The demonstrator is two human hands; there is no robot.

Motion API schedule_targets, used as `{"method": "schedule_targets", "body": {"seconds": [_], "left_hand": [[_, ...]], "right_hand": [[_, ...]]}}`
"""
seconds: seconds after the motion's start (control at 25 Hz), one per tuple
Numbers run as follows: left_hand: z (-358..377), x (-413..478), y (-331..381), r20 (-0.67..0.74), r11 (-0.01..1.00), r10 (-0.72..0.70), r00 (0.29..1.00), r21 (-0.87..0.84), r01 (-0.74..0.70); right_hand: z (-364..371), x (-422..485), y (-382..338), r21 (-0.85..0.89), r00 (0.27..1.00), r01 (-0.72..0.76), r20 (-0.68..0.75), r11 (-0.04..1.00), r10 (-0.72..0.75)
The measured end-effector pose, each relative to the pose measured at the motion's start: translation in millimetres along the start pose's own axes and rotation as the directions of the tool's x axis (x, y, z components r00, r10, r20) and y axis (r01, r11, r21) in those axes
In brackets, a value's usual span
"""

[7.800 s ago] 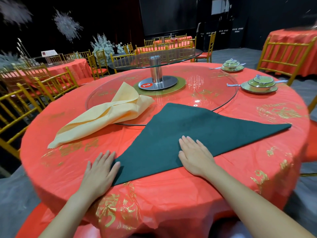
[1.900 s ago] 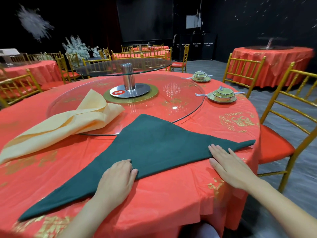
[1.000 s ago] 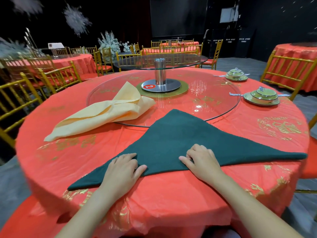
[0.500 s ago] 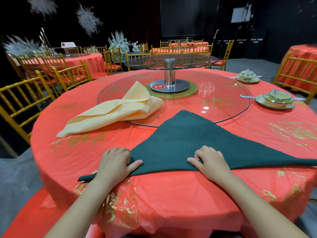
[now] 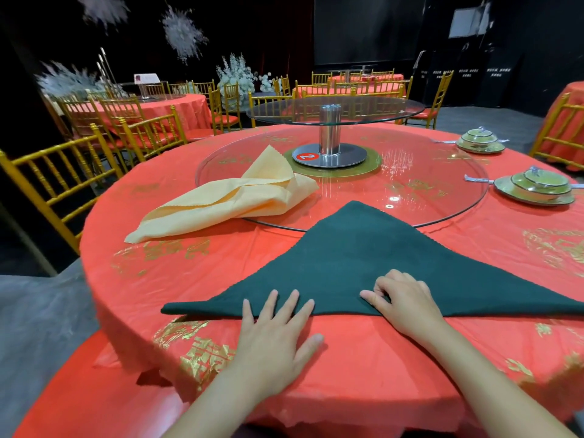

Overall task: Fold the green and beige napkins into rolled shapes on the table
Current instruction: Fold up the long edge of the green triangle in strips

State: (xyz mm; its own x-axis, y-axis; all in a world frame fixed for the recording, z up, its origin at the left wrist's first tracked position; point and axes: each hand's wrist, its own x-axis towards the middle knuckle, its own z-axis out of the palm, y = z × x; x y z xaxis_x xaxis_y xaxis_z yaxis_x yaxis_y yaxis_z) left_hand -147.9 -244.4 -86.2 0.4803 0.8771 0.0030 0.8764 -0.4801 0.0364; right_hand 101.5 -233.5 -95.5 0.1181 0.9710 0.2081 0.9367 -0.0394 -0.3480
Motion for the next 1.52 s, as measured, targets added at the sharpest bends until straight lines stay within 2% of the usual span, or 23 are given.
{"method": "schedule_targets", "body": {"seconds": [0.4,0.84,0.92,1.0,1.08,1.16,1.28,1.36,1.52], "left_hand": [[4,-25,-73,0.051,0.983,-0.174,0.983,-0.052,0.177],[-7,-27,-82,0.082,0.967,-0.243,0.967,-0.055,0.248],[-18,-15,-60,0.011,0.981,-0.19,0.982,-0.03,0.19],[-24,-2,-24,-0.04,0.998,-0.046,0.998,-0.034,0.045],[-21,13,14,-0.045,0.993,0.112,0.993,-0.032,-0.114],[-12,27,42,-0.026,0.977,0.213,0.977,-0.025,-0.213],[1,37,59,-0.001,0.971,0.24,0.971,-0.023,-0.24],[4,36,60,-0.008,0.973,0.232,0.973,-0.016,-0.232],[-3,48,49,-0.121,0.985,0.153,0.981,-0.055,-0.16]], "right_hand": [[1,1,2,0.005,0.999,0.019,-0.03,1.0,-0.019],[2,1,1,0.01,0.999,0.012,-0.031,1.0,-0.012],[3,1,0,0.005,1.0,0.012,-0.025,1.0,-0.011],[2,1,0,0.001,1.0,0.007,-0.02,1.0,-0.007],[2,0,1,-0.008,1.0,0.007,-0.023,1.0,-0.007],[3,-1,0,-0.013,0.999,0.016,-0.028,1.0,-0.016],[-1,-1,0,-0.008,0.999,0.046,-0.009,0.999,-0.046],[-10,-1,5,-0.063,0.997,0.073,0.009,0.995,-0.073],[-29,-5,23,-0.156,0.998,0.055,0.032,0.986,-0.051]]}}
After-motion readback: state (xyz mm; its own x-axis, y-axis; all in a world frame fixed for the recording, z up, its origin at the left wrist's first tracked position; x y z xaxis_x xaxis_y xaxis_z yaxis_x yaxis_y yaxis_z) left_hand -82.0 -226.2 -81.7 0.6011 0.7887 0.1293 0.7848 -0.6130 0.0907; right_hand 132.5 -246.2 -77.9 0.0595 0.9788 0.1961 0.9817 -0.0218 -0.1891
